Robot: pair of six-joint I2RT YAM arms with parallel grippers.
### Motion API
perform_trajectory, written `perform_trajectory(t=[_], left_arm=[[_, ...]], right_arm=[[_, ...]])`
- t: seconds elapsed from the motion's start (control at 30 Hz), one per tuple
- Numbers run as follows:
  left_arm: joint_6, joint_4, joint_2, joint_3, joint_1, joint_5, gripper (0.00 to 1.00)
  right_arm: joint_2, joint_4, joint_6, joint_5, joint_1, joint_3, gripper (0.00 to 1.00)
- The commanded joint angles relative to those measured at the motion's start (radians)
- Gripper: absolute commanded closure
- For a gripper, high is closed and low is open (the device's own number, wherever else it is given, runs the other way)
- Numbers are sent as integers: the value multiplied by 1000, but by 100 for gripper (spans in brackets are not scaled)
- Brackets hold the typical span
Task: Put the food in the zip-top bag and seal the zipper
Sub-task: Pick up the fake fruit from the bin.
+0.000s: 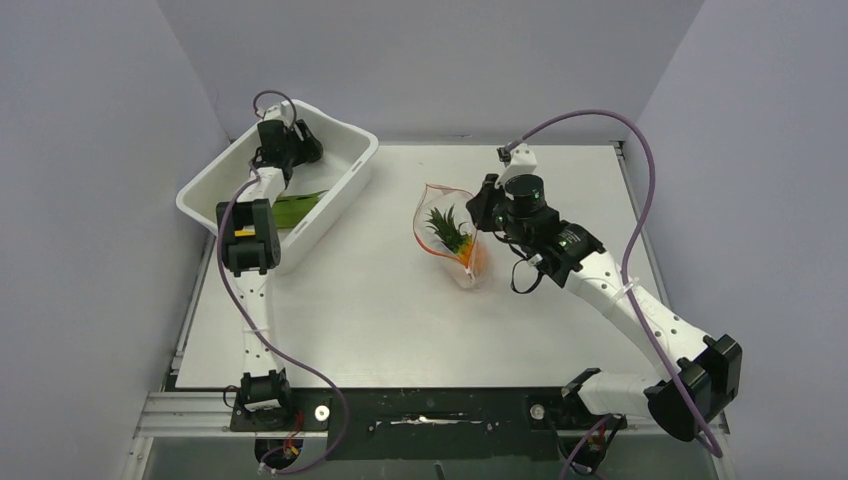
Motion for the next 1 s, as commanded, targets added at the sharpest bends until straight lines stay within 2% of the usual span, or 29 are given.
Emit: perform_trajectory(t=[0.0, 0.07, 0.13, 0.23, 0.5, 0.77, 0.97], left_arm=[[-8, -2, 11, 53, -5, -8, 32], [-9, -4, 15, 60, -4, -8, 34], [-5, -5, 14, 68, -4, 2, 42], [-5, -4, -2, 66, -4, 18, 48], [-28, 4, -71, -14, -4, 66, 52], [-86, 119, -216, -222, 6, 90, 57], [-99, 115, -320, -309, 17, 98, 58]], right_arm=[[-54, 44, 22, 23, -4, 1, 100], [-56, 46, 25, 21, -3, -2, 100], [-61, 45, 28, 20, -4, -2, 100], [-71, 48, 37, 20, -3, -12, 100], [-86, 48, 80, 14, -1, -44, 100], [-86, 68, 117, -24, 9, -73, 100], [-83, 86, 124, -40, 18, -91, 100]])
